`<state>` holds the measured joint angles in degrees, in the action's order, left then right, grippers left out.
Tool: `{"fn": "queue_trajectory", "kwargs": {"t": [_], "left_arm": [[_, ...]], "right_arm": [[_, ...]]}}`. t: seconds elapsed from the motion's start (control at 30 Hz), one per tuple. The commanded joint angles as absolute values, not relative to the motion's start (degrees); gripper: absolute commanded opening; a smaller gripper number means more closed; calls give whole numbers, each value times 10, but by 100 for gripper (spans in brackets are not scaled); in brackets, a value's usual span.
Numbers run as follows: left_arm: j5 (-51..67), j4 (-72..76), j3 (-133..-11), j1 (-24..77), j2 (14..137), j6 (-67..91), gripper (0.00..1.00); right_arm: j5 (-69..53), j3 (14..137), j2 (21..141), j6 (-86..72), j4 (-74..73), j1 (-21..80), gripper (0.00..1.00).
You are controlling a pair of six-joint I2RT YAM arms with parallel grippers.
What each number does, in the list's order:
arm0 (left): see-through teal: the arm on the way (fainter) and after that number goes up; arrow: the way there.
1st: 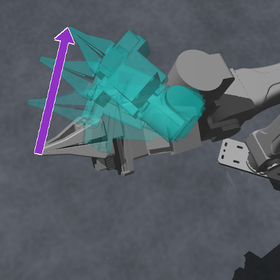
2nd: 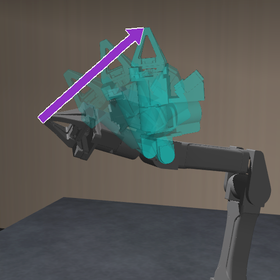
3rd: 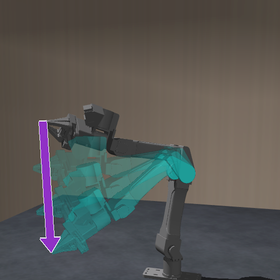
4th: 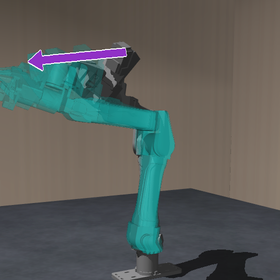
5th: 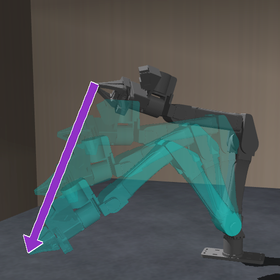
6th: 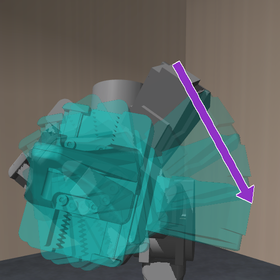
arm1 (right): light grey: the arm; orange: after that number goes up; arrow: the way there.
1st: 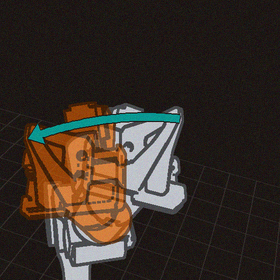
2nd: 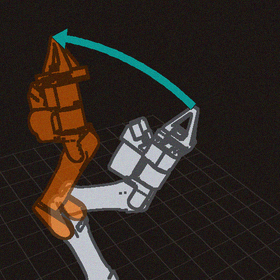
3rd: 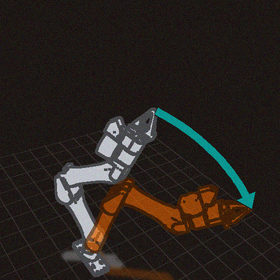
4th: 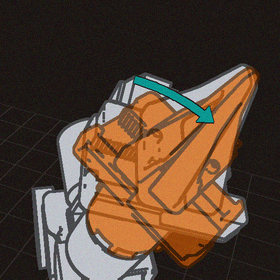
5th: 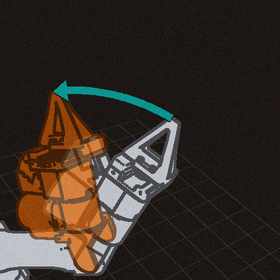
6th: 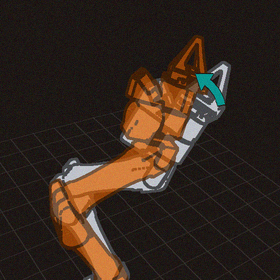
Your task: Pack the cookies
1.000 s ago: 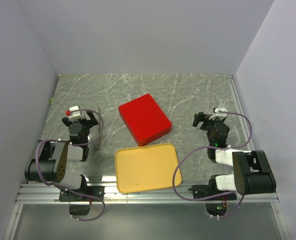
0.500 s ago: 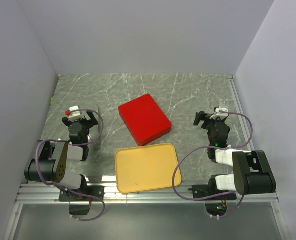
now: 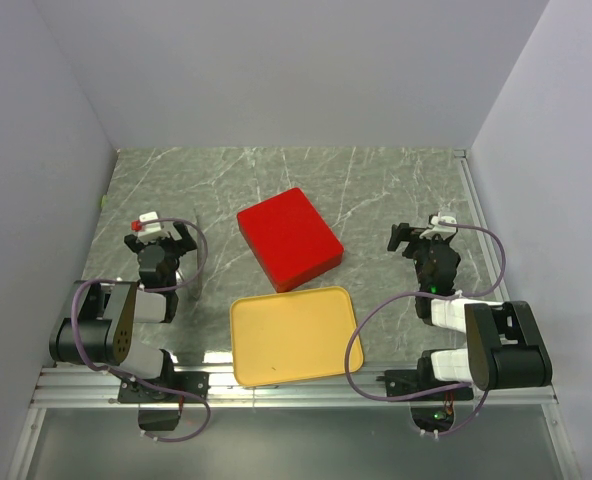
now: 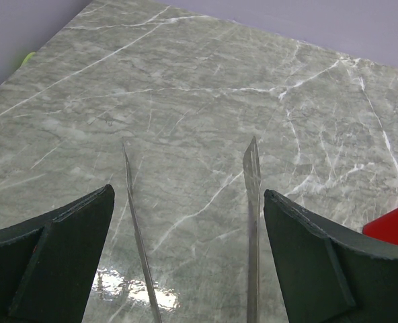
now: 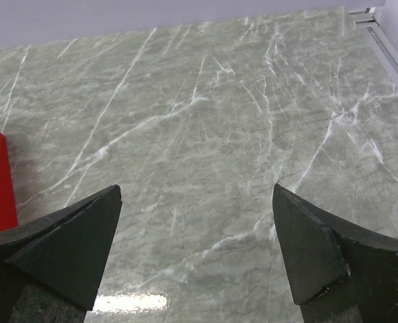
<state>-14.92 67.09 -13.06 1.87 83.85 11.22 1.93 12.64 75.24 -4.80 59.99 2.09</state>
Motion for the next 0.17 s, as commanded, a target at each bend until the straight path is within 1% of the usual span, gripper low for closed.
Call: {"fn": "queue_trajectory", "kwargs": {"t": [0.0, 0.13], "left_arm": [[-155, 701, -140, 21, 838, 106, 99], [-155, 704, -137, 21, 836, 106, 99]], "right_arm": [[27, 126, 743, -39, 632, 19, 100], [28, 127, 744, -39, 633, 20, 100]]}}
